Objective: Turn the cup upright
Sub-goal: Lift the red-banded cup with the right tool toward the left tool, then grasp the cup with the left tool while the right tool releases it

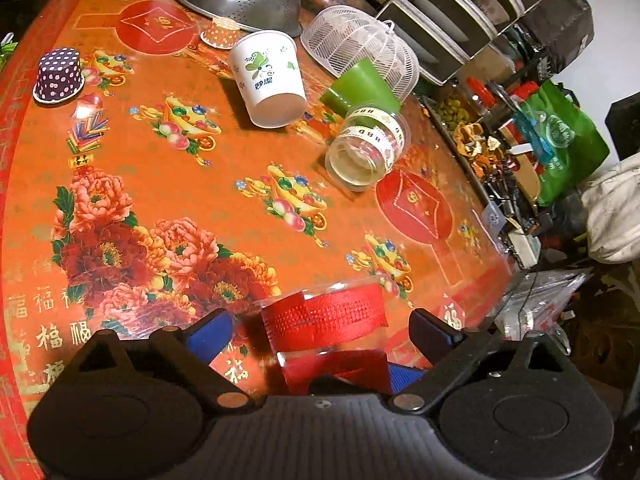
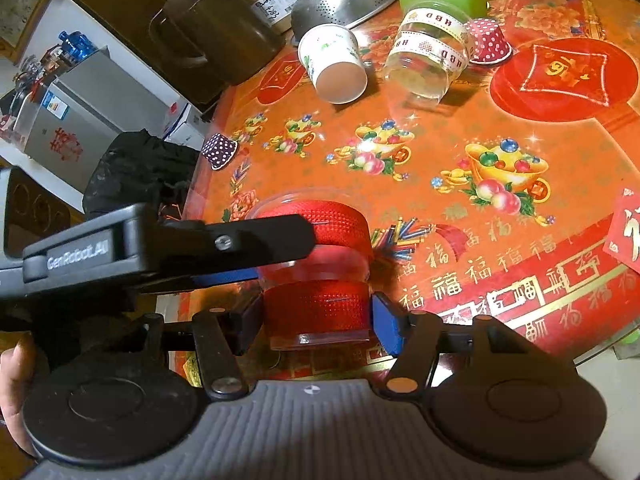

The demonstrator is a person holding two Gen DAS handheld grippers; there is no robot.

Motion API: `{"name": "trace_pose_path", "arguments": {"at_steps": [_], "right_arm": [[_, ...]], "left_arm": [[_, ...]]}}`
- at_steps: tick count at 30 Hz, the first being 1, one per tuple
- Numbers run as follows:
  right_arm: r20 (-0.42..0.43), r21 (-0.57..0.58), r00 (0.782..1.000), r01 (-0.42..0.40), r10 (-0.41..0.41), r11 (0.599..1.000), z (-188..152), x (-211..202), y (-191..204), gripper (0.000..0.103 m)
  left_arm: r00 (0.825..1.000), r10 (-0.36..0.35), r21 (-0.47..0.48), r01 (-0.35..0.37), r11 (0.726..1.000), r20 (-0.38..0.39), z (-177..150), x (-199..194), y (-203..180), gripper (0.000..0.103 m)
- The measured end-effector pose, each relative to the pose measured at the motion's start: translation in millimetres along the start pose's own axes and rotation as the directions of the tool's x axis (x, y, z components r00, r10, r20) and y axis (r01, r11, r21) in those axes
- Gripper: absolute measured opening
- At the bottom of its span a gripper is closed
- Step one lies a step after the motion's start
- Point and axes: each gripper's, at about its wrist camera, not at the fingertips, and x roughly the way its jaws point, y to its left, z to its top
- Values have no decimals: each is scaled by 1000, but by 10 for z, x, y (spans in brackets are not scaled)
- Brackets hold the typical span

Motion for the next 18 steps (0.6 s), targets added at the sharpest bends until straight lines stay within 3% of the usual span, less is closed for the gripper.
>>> {"name": "trace_pose_path", "arguments": {"at_steps": [18], "right_arm": [[-2,1,1000,-30,30,1000,-65,-48,12,61]], "left_arm": [[999,30,-44,-30,999,-16,35,114,-12,76]]}}
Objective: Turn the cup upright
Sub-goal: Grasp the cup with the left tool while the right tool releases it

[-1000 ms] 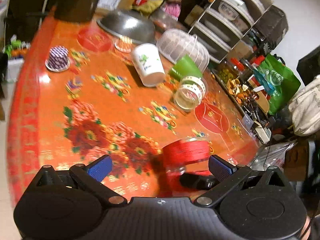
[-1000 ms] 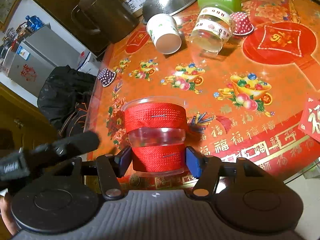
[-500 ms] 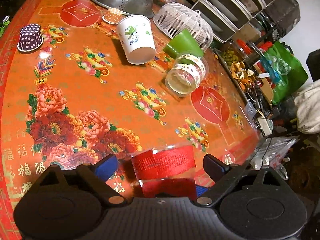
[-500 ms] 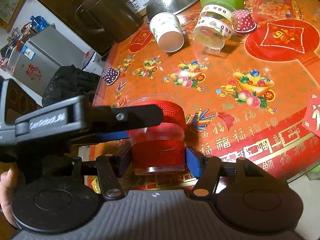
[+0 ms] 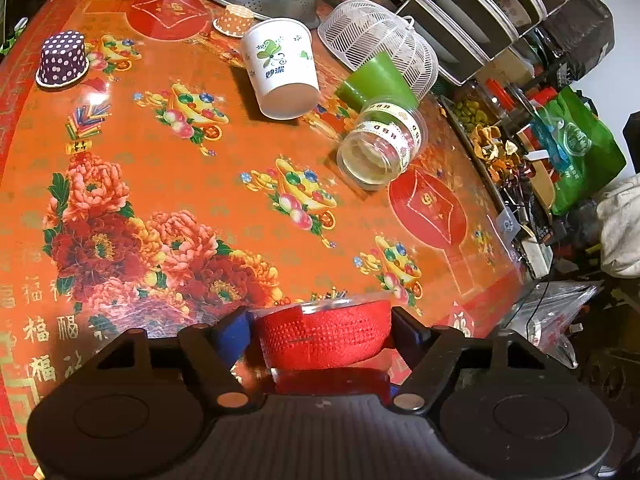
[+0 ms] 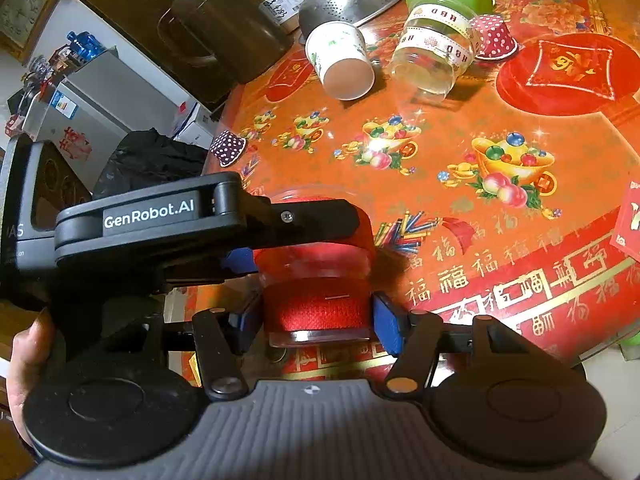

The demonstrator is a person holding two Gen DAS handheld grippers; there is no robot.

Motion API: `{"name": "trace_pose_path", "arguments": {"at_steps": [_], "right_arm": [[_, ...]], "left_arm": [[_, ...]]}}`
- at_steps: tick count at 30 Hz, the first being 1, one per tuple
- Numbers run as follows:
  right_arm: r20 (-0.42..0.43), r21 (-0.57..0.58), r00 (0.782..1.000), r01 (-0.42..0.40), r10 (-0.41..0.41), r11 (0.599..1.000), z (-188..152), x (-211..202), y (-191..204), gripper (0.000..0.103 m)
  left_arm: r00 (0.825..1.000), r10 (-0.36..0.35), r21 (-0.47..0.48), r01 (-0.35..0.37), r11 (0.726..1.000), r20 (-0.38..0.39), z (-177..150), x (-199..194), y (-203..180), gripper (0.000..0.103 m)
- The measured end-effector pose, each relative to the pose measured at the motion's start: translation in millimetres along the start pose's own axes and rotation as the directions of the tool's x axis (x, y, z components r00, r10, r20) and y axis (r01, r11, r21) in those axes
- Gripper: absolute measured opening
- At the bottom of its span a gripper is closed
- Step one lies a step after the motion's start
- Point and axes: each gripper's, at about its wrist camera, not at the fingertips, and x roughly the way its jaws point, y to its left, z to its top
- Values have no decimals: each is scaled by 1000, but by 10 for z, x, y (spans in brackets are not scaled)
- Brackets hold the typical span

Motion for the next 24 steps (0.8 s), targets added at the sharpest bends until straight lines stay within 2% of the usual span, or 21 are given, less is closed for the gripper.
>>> {"name": "trace_pose_path", "arguments": {"at_steps": [5,7,9,12,16,19,21,22,23,24], "right_arm": [[15,-19,1000,6,-6,1000,-25,-42,23,65],[36,-34,999,19,-18,999,-46,-95,20,80],[64,-49,997,39,-36,998,-68,-162,4,85],[105,-43,994,47,-42,998,-74,-266,-76,88],[187,-10,982,11,-9,1000,-93,-437,-221,91],[242,-2,970,9,-8,1000,-90,-522,-268,92],[284,-12,959,18,-14,1000,-91,-572,-294,94],[306,-15,952,28,-22,999,-94,-589,-305,95],[325,-20,945,35,-27,999,-95,-606,-308,96],[349,-28,937,41,-29,999,-101,-620,-311,97]], "left_arm": [[1000,0,-7,0,1000,2,8,-15,30,75],[1000,-13,-2,13,1000,1,20,-27,41,75],[1000,-22,3,22,1000,4,38,-42,55,75],[999,-37,4,37,999,7,63,-63,90,75],[998,-64,6,64,998,25,97,-139,113,75],[992,-92,31,90,995,90,110,-286,70,75],[977,-110,95,93,991,185,84,-458,-7,75],[959,-115,143,80,986,258,42,-565,-59,75],[932,-116,188,53,981,343,-28,-668,-106,75],[898,-124,225,28,974,423,-108,-748,-138,75]]}}
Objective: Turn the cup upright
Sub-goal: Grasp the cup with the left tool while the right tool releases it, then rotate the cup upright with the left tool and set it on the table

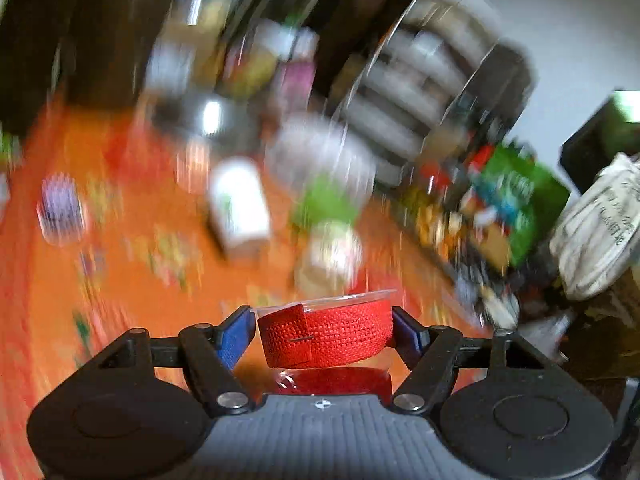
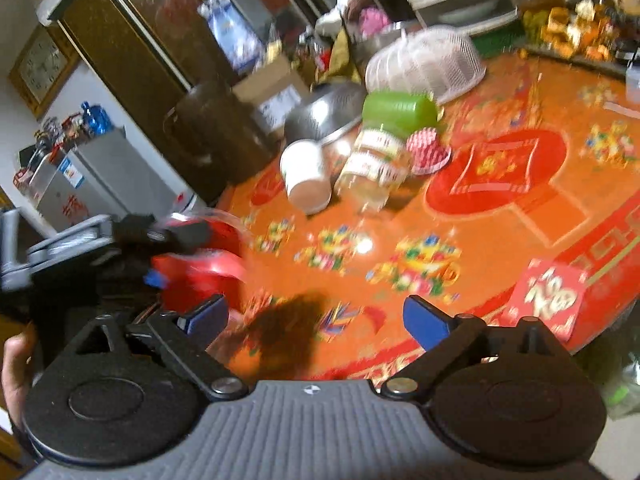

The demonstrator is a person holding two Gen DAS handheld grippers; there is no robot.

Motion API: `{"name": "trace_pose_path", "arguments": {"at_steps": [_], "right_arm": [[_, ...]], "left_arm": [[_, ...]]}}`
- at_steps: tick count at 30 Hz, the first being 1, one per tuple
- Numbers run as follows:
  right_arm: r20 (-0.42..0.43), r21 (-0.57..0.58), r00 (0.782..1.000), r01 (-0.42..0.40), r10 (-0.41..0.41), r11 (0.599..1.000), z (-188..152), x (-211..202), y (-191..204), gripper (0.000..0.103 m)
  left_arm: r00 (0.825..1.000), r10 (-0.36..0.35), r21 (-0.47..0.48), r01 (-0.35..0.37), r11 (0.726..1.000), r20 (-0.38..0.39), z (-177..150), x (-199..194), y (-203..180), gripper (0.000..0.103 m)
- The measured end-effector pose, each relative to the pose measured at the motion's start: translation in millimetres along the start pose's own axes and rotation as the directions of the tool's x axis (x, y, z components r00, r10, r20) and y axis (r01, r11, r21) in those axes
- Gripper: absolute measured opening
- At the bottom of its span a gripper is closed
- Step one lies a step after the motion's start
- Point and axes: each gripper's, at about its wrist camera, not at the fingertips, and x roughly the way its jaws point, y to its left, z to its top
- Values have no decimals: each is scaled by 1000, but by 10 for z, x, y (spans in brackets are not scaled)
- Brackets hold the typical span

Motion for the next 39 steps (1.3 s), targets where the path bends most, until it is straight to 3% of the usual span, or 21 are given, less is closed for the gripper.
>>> {"name": "trace_pose_path", "arguments": {"at_steps": [2,3,6,8,9,13,15,17,20,22,25,29,31,36,37,39], "right_arm": [[46,-16,999,-3,3,1000,-6,-28,-10,99],[72,-21,997,-6,7,1000,-18,-42,-24,99],[128,-42,992,-12,18,999,-66,-64,-64,100],[156,-46,987,-29,35,999,-108,-81,-93,100],[172,-42,984,-40,47,998,-132,-87,-114,100],[236,-38,969,-68,75,997,-252,-162,-185,101],[274,-40,958,-79,87,996,-327,-229,-204,101],[293,-38,951,-94,101,995,-386,-285,-230,101],[305,-24,946,-108,110,994,-460,-370,-273,101],[320,-5,940,-121,116,993,-503,-432,-321,102],[349,9,931,-123,112,992,-544,-510,-381,102],[366,42,926,-117,93,992,-544,-518,-477,102],[364,51,927,-116,90,992,-541,-496,-503,102],[350,29,933,-102,86,994,-567,-443,-483,102],[345,21,934,-99,86,995,-573,-433,-464,102],[336,-2,937,-95,90,995,-591,-408,-417,102]], "left_arm": [[980,0,80,-16,997,197,-134,-198,-74,76],[968,-10,91,-13,996,249,-192,-253,-77,76],[937,-34,124,-10,992,348,-402,-335,-102,75],[908,16,175,-98,980,419,-583,-352,-186,75],[889,41,196,-146,970,457,-685,-360,-232,75],[783,123,231,-325,917,609,-1157,-392,-441,75],[720,166,226,-415,881,674,-1375,-410,-541,75],[687,220,205,-480,853,692,-1542,-353,-631,75],[677,258,222,-537,814,690,-1710,-213,-730,75],[700,266,229,-528,818,662,-1753,-155,-738,75],[699,272,240,-541,806,662,-1771,-92,-756,75],[723,306,253,-553,794,619,-1803,40,-720,75],[712,319,247,-568,785,626,-1835,44,-708,75],[714,315,252,-567,784,625,-1865,39,-694,75],[720,311,264,-565,782,621,-1867,44,-701,75],[758,303,292,-538,791,578,-1845,90,-704,75]]}}
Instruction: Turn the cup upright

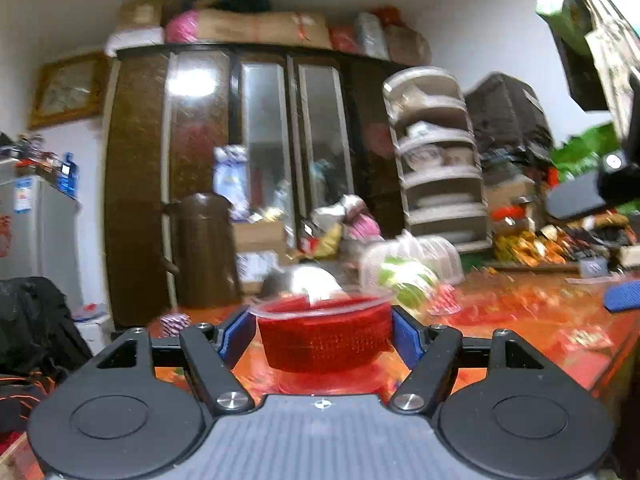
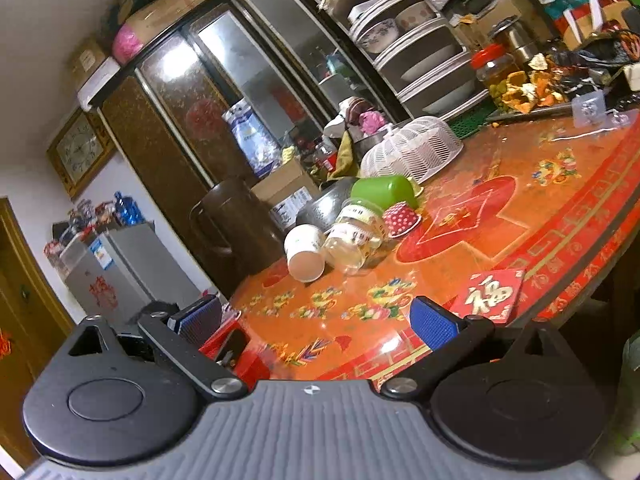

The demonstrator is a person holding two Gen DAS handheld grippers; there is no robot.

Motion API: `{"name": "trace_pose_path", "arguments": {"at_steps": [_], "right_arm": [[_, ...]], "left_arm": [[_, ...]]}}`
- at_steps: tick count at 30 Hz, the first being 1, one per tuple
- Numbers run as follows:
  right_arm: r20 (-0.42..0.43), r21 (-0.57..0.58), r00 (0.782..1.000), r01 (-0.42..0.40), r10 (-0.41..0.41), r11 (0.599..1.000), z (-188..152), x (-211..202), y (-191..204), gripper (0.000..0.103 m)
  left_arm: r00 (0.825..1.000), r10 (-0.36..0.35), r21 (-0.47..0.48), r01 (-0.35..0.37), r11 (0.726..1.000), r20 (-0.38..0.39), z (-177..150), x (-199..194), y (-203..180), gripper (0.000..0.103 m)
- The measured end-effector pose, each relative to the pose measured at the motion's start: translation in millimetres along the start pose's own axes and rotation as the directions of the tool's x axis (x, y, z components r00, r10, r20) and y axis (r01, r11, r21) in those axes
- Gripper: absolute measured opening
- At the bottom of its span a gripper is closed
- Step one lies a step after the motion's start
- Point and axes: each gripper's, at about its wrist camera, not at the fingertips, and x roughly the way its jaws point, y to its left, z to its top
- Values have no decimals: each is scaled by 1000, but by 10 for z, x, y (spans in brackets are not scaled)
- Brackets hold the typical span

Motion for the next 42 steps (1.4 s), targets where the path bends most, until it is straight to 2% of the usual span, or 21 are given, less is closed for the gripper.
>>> {"name": "trace_pose_path", "arguments": {"at_steps": [2,6,7,8,9,12,14,17,20,21,23,25,27,30,35,38,42], "right_arm": [[-6,-20,1000,0,0,1000,-17,14,33,102],[-10,-54,1000,2,-2,999,-28,26,96,102],[-15,-59,1000,1,-2,998,-29,30,105,102],[-17,-62,1000,1,-2,998,-34,29,110,102],[-18,-67,1000,3,-5,998,-37,29,118,102],[-16,-101,1000,24,-26,995,-52,21,161,102],[-16,-149,998,54,-57,987,-74,24,229,102],[-27,-248,991,119,-130,961,-86,26,404,102],[-31,-366,978,181,-206,913,-32,-17,659,102],[-38,-413,972,196,-232,890,8,-40,765,102],[-66,-480,964,196,-259,855,80,-100,961,102],[-89,-496,969,158,-231,854,139,-217,1124,102],[-113,-489,974,117,-196,864,183,-329,1266,102],[-148,-498,973,80,-176,864,202,-354,1376,102],[-193,-450,963,84,-189,889,233,-138,1209,102],[-209,-411,960,85,-184,908,242,-82,1105,102],[-217,-397,958,86,-185,914,231,-78,1080,102]], "left_arm": [[997,-38,-21,37,999,-71,-34,69,24,74],[995,-63,-30,61,998,-78,-72,38,96,76],[994,-74,-27,72,997,-78,-72,10,112,84],[993,-88,-25,86,996,-80,-71,-8,128,97],[990,-114,-22,113,993,-79,-83,-46,152,103],[978,-182,-35,180,983,-99,-127,-221,283,103],[962,-241,-76,233,969,-127,-101,-357,435,103],[946,-287,-122,270,955,-154,158,-504,700,103],[933,-274,-127,250,960,-233,576,-533,935,103],[923,-268,-126,242,962,-277,702,-508,993,103],[881,-277,-139,241,960,-384,909,-475,1104,103],[846,-298,-188,238,953,-442,1032,-469,1206,103],[827,-318,-227,236,945,-463,1111,-492,1260,103],[845,-315,-222,239,945,-432,1182,-527,1226,103],[816,-324,-223,244,944,-478,1187,-423,1114,103],[809,-318,-219,238,946,-494,1186,-402,1079,103],[804,-315,-214,236,948,-505,1195,-404,1058,103]]}}
